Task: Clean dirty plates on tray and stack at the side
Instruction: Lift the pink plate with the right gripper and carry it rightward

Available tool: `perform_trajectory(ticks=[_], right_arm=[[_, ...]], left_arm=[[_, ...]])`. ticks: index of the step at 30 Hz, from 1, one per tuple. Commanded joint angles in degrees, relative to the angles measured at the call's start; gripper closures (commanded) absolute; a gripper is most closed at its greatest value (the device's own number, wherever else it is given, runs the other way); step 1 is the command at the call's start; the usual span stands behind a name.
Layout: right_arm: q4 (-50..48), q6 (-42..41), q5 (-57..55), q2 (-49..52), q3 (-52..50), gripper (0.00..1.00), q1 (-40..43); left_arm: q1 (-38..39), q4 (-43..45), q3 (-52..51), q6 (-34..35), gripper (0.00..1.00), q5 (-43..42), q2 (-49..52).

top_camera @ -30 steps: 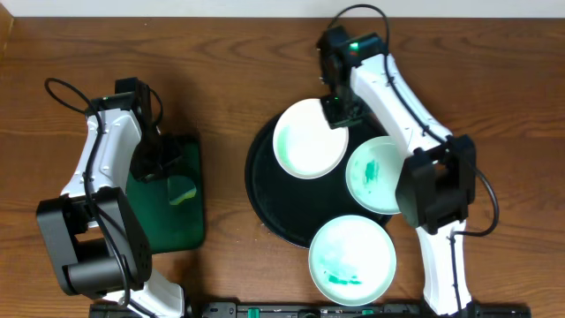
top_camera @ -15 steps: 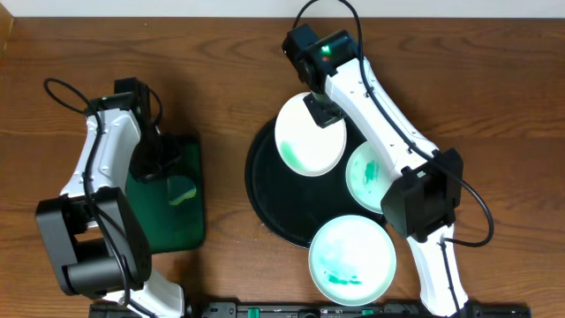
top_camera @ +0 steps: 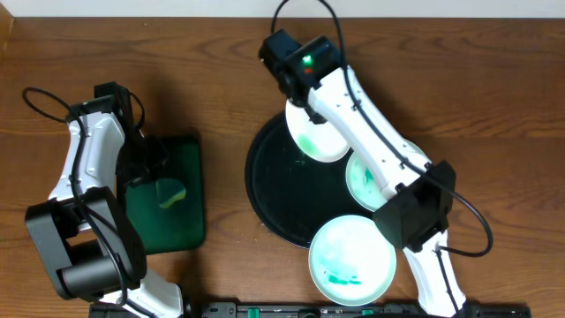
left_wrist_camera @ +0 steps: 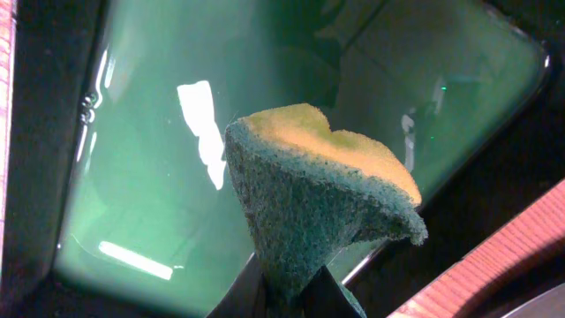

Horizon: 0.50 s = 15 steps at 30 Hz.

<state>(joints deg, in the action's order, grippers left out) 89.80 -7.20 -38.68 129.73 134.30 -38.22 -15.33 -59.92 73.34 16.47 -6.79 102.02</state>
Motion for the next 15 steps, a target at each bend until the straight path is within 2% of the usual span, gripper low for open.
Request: perform_trajectory(ticks=[1, 8, 15], right_arm=[[0.04, -0.48, -11.08, -2.78, 1.25, 0.99, -2.51], [0.7, -0.44, -22.16, -2.78, 1.25, 0.99, -6.78], [2.45, -0.7, -25.79, -2.78, 1.25, 0.99, -10.27]], left_arm=[[-0.24, -0.24, -0.96, -0.7, 0.92, -0.37, 0.79], [-0.24, -0.57, -0.96, -0.72, 0.93, -0.79, 0.79], [-0.24, -1.01, -0.96, -0.72, 0.92, -1.25, 0.79]])
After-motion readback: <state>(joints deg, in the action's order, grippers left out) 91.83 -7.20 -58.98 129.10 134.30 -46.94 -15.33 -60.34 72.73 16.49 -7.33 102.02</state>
